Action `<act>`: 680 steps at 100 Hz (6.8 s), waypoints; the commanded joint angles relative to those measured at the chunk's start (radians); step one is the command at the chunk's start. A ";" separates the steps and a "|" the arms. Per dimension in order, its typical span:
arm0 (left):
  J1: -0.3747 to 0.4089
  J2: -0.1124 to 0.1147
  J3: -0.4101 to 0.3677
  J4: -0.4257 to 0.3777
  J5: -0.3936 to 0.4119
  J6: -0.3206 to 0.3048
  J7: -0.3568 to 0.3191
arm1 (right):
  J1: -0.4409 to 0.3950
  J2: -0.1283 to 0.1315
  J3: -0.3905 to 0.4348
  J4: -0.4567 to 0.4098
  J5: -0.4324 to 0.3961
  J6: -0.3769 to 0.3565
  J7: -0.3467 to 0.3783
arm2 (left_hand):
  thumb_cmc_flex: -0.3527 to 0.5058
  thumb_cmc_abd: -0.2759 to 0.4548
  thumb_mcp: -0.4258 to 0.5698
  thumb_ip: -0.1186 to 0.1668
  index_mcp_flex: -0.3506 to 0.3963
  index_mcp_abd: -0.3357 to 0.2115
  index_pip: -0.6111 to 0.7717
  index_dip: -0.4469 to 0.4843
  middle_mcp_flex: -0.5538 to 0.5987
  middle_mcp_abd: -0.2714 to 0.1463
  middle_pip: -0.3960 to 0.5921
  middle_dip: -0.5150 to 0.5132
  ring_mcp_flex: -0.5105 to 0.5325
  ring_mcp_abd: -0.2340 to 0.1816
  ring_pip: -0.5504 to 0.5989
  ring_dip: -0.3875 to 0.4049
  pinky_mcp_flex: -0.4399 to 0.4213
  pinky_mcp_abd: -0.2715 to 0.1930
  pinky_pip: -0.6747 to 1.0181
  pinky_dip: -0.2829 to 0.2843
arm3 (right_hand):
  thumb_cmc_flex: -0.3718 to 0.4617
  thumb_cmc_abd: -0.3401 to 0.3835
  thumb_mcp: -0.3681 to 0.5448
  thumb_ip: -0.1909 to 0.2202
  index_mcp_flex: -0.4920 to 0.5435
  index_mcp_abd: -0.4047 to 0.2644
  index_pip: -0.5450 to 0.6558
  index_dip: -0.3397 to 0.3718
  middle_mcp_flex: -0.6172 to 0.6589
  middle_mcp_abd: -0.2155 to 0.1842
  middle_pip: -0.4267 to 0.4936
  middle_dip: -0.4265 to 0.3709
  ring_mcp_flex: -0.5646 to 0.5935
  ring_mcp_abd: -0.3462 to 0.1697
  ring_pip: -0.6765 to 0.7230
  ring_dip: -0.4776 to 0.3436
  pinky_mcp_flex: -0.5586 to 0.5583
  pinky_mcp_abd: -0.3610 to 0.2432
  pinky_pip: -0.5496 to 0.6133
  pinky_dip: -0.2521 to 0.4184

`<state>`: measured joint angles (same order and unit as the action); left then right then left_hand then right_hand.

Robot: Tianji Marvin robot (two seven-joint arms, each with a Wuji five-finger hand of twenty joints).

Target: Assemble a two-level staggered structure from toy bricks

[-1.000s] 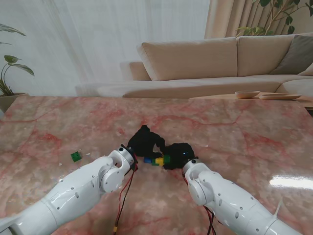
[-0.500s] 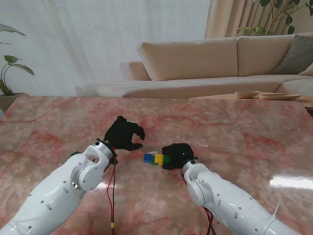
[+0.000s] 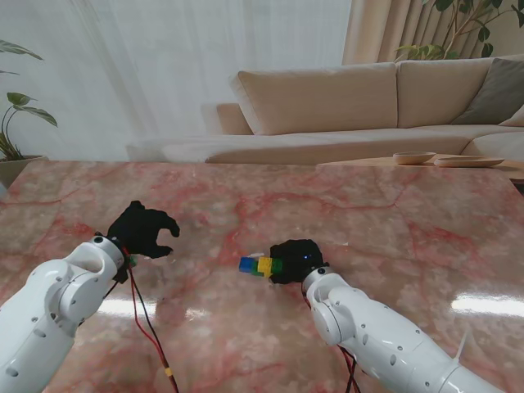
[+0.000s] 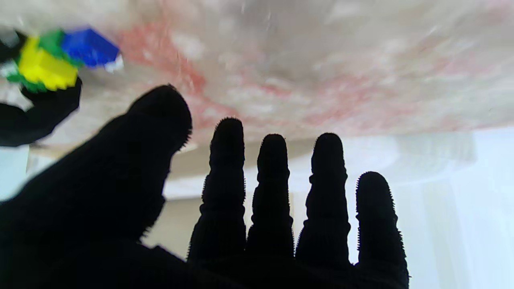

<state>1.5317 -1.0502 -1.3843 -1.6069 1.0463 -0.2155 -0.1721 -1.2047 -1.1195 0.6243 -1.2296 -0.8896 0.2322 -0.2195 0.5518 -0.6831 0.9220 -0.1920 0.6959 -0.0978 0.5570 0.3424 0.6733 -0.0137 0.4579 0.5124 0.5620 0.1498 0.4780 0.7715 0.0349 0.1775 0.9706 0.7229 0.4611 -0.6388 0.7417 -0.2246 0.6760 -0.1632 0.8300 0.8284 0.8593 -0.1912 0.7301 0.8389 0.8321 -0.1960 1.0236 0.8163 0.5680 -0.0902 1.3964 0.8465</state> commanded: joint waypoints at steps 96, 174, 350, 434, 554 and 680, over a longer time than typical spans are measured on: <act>-0.071 0.109 -0.089 0.139 0.017 -0.240 -0.491 | -0.027 0.000 -0.004 0.032 0.011 0.006 0.042 | 0.395 0.140 0.139 0.112 -0.459 -0.154 -0.331 -0.170 -0.480 0.004 -0.221 -0.156 -0.426 -0.067 -0.206 -0.184 -0.113 -0.110 -0.612 -0.001 | 0.040 0.023 0.041 0.004 0.031 -0.077 -0.117 -0.137 0.012 -0.019 -0.026 -0.019 0.029 -0.036 0.025 0.024 0.001 -0.018 0.047 -0.017; -0.105 0.105 -0.037 0.319 0.216 -0.234 -0.162 | -0.032 0.001 0.002 0.026 0.022 -0.006 0.057 | 0.109 0.052 0.163 0.077 -0.570 -0.108 -0.303 0.190 -0.505 0.012 -0.251 -0.010 -0.348 -0.067 -0.105 -0.094 -0.098 -0.102 -0.466 -0.018 | 0.041 0.016 0.054 -0.003 0.030 -0.077 -0.113 -0.141 0.014 -0.019 -0.026 -0.020 0.031 -0.036 0.025 0.023 0.001 -0.018 0.047 -0.018; -0.080 0.027 0.087 0.234 0.044 0.068 0.136 | -0.028 0.001 -0.006 0.029 0.022 -0.007 0.059 | 0.161 0.023 -0.040 -0.026 0.055 -0.118 0.551 0.067 0.340 -0.011 0.006 0.395 0.225 -0.010 0.149 0.064 0.049 0.025 0.055 -0.042 | 0.039 0.024 0.055 -0.006 0.027 -0.080 -0.116 -0.141 0.011 -0.020 -0.029 -0.021 0.030 -0.037 0.023 0.023 0.001 -0.018 0.047 -0.018; -0.357 -0.025 0.530 0.206 -0.226 0.252 0.044 | -0.011 0.000 -0.012 0.057 0.014 -0.020 0.039 | 0.150 0.018 -0.089 -0.027 0.104 -0.102 0.507 0.057 0.367 0.009 0.068 0.381 0.278 0.002 0.184 0.091 0.081 0.038 0.094 -0.013 | 0.048 0.022 0.094 -0.014 0.010 -0.084 -0.104 -0.149 0.000 -0.022 -0.026 0.008 0.023 -0.040 0.019 0.020 -0.001 -0.019 0.045 -0.019; -0.613 -0.085 0.909 0.379 -0.347 0.319 0.022 | 0.005 -0.003 -0.017 0.074 0.011 -0.033 0.020 | 0.143 0.019 -0.109 -0.027 0.111 -0.101 0.498 0.059 0.364 0.009 0.087 0.372 0.283 0.001 0.189 0.097 0.076 0.034 0.095 -0.011 | 0.042 0.022 0.105 -0.019 0.003 -0.083 -0.096 -0.159 -0.004 -0.021 -0.039 0.025 0.021 -0.041 0.020 0.019 -0.003 -0.020 0.041 -0.020; -0.665 -0.108 0.986 0.469 -0.338 0.230 0.081 | 0.002 -0.004 -0.009 0.077 0.016 -0.034 0.017 | -0.011 -0.103 -0.019 -0.047 -0.009 -0.048 0.403 0.190 0.211 -0.027 0.172 0.205 0.203 -0.026 0.139 0.100 0.030 0.013 0.041 -0.012 | 0.039 0.020 0.099 -0.015 0.007 -0.078 -0.104 -0.154 -0.005 -0.020 -0.038 0.010 0.021 -0.040 0.021 0.019 -0.003 -0.020 0.041 -0.019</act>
<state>0.8666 -1.1545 -0.4024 -1.1451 0.7044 0.0230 -0.0964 -1.1817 -1.1261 0.6241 -1.1911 -0.8791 0.1920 -0.2274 0.5671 -0.7911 0.8466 -0.2520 0.6787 -0.1081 0.9587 0.5088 0.9086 -0.0278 0.6065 0.7291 0.7822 0.1247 0.6297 0.8578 0.0898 0.1849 1.0227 0.6959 0.4381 -0.6461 0.7518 -0.2463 0.6616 -0.2100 0.8578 0.8263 0.8633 -0.2168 0.7349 0.8753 0.8321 -0.2040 1.0237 0.8164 0.5680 -0.0902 1.3965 0.8378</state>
